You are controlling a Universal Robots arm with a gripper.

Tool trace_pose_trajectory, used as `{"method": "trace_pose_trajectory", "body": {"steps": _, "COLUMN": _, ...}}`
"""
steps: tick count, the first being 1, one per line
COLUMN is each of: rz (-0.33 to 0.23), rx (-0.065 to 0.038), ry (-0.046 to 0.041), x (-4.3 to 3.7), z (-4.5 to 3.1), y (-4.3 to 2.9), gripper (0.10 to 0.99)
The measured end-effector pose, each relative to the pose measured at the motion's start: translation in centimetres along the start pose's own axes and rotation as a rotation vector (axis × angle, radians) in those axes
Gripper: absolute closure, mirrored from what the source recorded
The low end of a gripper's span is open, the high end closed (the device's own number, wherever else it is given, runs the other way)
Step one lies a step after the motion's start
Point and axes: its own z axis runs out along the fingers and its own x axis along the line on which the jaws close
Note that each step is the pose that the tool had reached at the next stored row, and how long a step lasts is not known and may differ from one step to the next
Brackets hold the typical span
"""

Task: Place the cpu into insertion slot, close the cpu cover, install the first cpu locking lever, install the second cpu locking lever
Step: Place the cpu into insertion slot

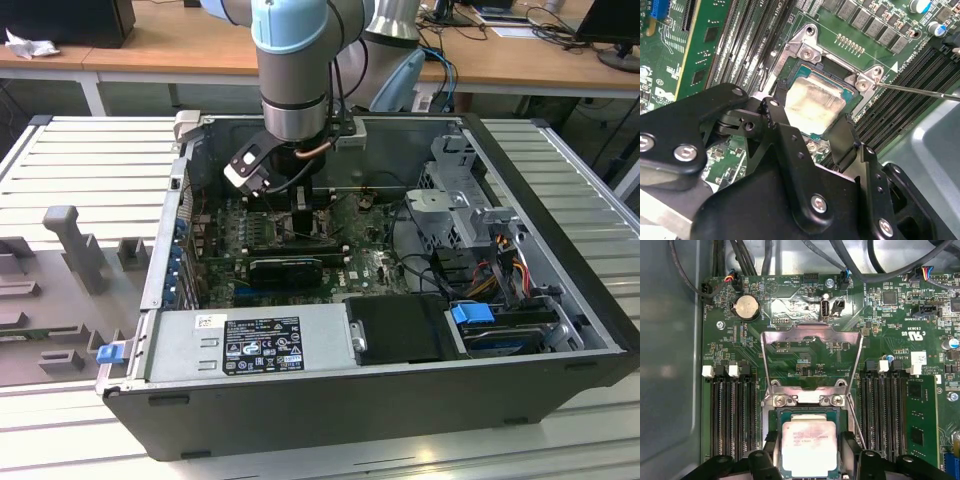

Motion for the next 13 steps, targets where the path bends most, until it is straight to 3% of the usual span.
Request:
{"method": "trace_pose_trajectory", "body": {"steps": 4, "rz": 0.0, "rx": 0.0, "ry": 0.0, "x": 0.01, "z": -0.72, "y": 0.06, "gripper": 0.498}}
{"method": "trace_pose_trajectory", "body": {"steps": 8, "rz": 0.0, "rx": 0.0, "ry": 0.0, "x": 0.02, "z": -1.25, "y": 0.1, "gripper": 0.808}}
{"method": "trace_pose_trajectory", "body": {"steps": 9, "rz": 0.0, "rx": 0.0, "ry": 0.0, "x": 0.02, "z": -1.34, "y": 0.11, "gripper": 0.98}}
{"method": "trace_pose_trajectory", "body": {"steps": 13, "rz": 0.0, "rx": 0.0, "ry": 0.0003, "x": 0.03, "z": -1.51, "y": 0.13, "gripper": 0.98}}
